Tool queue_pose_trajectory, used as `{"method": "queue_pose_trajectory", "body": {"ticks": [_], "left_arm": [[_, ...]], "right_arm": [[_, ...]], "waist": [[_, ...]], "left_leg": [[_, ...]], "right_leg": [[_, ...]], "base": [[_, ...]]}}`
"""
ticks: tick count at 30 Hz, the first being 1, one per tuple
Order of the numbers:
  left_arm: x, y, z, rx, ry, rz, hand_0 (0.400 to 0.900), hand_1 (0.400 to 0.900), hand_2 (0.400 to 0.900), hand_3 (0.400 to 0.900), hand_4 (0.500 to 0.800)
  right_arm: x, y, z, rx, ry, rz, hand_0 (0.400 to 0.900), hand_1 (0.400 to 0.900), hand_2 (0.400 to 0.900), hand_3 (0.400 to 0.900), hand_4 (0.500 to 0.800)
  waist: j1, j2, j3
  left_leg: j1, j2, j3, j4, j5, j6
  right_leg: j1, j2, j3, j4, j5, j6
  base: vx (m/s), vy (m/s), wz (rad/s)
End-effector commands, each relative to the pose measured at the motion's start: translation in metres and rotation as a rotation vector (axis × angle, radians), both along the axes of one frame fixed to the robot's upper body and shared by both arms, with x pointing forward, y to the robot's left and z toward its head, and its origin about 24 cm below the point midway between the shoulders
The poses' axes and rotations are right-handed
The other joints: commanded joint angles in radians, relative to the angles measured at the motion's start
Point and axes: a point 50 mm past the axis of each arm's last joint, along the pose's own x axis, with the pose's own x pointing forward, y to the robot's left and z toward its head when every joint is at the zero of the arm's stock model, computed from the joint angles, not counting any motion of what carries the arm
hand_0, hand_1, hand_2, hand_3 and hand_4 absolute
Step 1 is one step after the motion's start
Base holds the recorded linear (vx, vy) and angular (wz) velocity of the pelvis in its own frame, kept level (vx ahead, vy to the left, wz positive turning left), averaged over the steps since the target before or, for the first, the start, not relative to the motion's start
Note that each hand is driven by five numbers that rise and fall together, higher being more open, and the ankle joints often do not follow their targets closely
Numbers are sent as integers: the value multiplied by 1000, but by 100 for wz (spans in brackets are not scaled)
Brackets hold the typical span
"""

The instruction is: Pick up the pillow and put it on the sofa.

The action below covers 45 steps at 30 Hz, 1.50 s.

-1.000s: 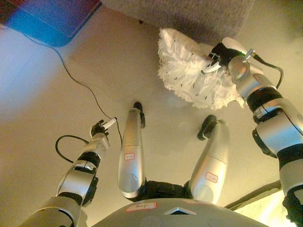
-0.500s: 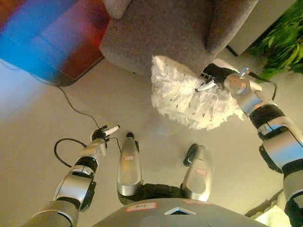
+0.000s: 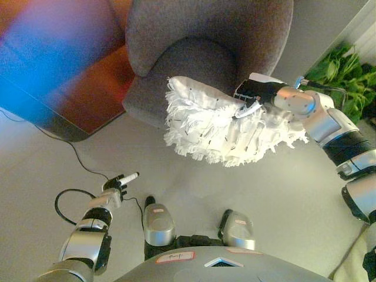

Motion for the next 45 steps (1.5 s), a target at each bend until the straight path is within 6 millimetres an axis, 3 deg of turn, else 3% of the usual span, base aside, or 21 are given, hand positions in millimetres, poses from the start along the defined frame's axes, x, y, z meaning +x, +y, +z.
{"method": "queue_pose_trajectory", "body": {"ticks": [1, 3, 4, 5, 6, 7, 8, 9, 10, 12, 16, 19, 21, 27, 31, 35, 36, 37, 38, 45], "left_arm": [[-10, 22, 2, 134, 65, -163, 900, 900, 900, 900, 800], [-14, 26, 2, 139, 70, -196, 900, 900, 900, 900, 800], [-21, 31, 1, 147, 79, -202, 900, 900, 900, 900, 800], [-22, 33, 1, 149, 77, -210, 900, 900, 900, 900, 800], [-22, 38, 4, 155, 74, -224, 900, 900, 900, 900, 800], [-22, 40, 5, 158, 75, -230, 900, 900, 900, 900, 800], [-23, 46, 7, 164, 77, -237, 900, 900, 900, 900, 800], [-24, 48, 8, 171, 73, -230, 900, 900, 900, 900, 800], [-31, 54, 8, 180, 73, -230, 900, 900, 900, 900, 800], [-35, 59, 8, 191, 83, -240, 900, 900, 900, 900, 800], [-37, 67, 11, 222, 97, -220, 900, 900, 900, 900, 800], [-29, 69, 16, 254, 89, -201, 900, 900, 900, 900, 800], [-32, 70, 15, 275, 105, -194, 900, 900, 900, 900, 800], [-55, 64, 2, 273, 158, -185, 900, 900, 900, 900, 800], [-48, 55, 1, 283, 141, -216, 900, 900, 900, 900, 800], [-27, 52, 10, 295, 67, -257, 900, 900, 900, 900, 800], [-23, 50, 11, 300, 54, -259, 900, 900, 900, 900, 800], [-20, 48, 12, 306, 36, -257, 900, 900, 900, 900, 800], [-19, 48, 13, 309, 23, -257, 900, 900, 900, 900, 800], [-9, 47, 20, 334, -54, -263, 900, 900, 900, 900, 800]], "right_arm": [[13, 6, 93, 104, -275, 53, 400, 400, 400, 400, 500], [14, -3, 100, 86, -280, 32, 400, 400, 400, 400, 500], [17, 1, 100, 94, -277, 48, 400, 400, 400, 400, 500], [17, 3, 102, 86, -285, 52, 400, 400, 400, 400, 500], [18, 3, 105, 87, -289, 48, 400, 400, 400, 400, 500], [17, 2, 105, 90, -290, 45, 400, 400, 400, 400, 500], [16, -2, 107, 87, -287, 46, 400, 400, 400, 400, 500], [16, -4, 108, 82, -286, 47, 400, 400, 400, 400, 500], [15, -5, 111, 84, -281, 51, 400, 400, 400, 400, 500], [16, -1, 118, 86, -283, 57, 400, 400, 400, 400, 500], [20, 5, 134, 98, -287, 64, 400, 400, 400, 400, 500], [21, 4, 139, 110, -310, 56, 400, 400, 400, 400, 500], [19, -4, 140, 124, -312, 25, 400, 400, 400, 400, 500], [24, -30, 137, 140, -226, -89, 400, 400, 400, 400, 500], [28, -52, 125, 246, -176, -252, 400, 400, 400, 400, 500], [30, -63, 133, 361, -264, -364, 400, 400, 400, 400, 500], [30, -67, 136, 364, -313, -410, 549, 549, 549, 549, 589], [29, -78, 137, 343, -358, -516, 798, 798, 798, 798, 739], [28, -83, 133, 354, -343, -556, 900, 900, 900, 900, 800], [15, -113, 146, 279, -398, -697, 900, 900, 900, 900, 800]], "waist": [[62, -54, -145], [91, -58, -156], [95, -72, -168], [105, -86, -171], [113, -103, -180], [115, -108, -182], [119, -119, -187], [123, -120, -190], [121, -110, -190], [107, -100, -192], [73, -126, -194], [39, -161, -163], [48, -178, -147], [102, -193, -153], [151, -194, -148], [190, -177, -94], [193, -172, -84], [199, -162, -72], [202, -157, -63], [207, -139, -29]], "left_leg": [[-101, -80, 74, -155, 202, -20], [-144, -127, 74, -158, 184, -5], [-110, -128, 78, -158, 101, 32], [-124, -159, 55, -111, 51, 48], [-128, -190, 57, -86, 2, 92], [-126, -193, 63, -86, -4, 100], [-96, -204, 76, -107, -13, 113], [-85, -215, 67, -116, -16, 121], [-44, -217, 59, -147, -16, 131], [13, -211, 61, -196, -18, 138], [88, -195, 74, -277, -20, 127], [93, -174, 49, -261, -67, 128], [63, -165, 32, -218, -76, 134], [71, -132, 9, -289, -23, 89], [25, -123, -19, -315, 9, 66], [-51, -122, -70, -312, 26, 56], [-61, -122, -79, -312, 29, 54], [-72, -122, -88, -313, 33, 51], [-81, -121, -93, -312, 34, 50], [-132, -113, -113, -300, 40, 40]], "right_leg": [[173, 69, -60, -190, 70, -13], [207, 68, -63, -199, 63, -5], [202, 55, -29, -179, 50, -1], [209, 29, -23, -164, 64, 18], [214, 6, -9, -143, 86, 36], [212, -4, -7, -129, 99, 42], [191, -54, -8, -49, 199, 57], [172, -73, 2, -5, 249, 64], [136, -72, 19, 54, 289, 66], [89, -39, 38, 61, 268, 63], [-7, 34, 32, -128, 265, 55], [-126, 60, 105, -240, 292, 61], [-106, 65, 110, -212, 278, 48], [7, 114, 65, -310, 217, 16], [31, 130, 20, -329, 189, 2], [-3, 134, -15, -308, 169, -10], [-9, 134, -20, -304, 167, -12], [-15, 136, -22, -302, 164, -14], [-20, 137, -22, -301, 161, -16], [-45, 137, -20, -316, 162, -18]], "base": [[437, 56, 24], [497, 122, -5], [467, 171, -27], [426, 180, -26], [253, 106, -10], [339, 155, -4], [295, 137, -4], [446, 170, -5], [378, 98, -2], [355, 34, 15], [269, -178, 32], [147, -348, 72], [156, -269, 58], [225, -143, 20], [122, -153, 31], [-68, -166, 34], [-62, -134, 26], [-37, -101, 18], [-44, -89, 16], [-44, -25, 6]]}}
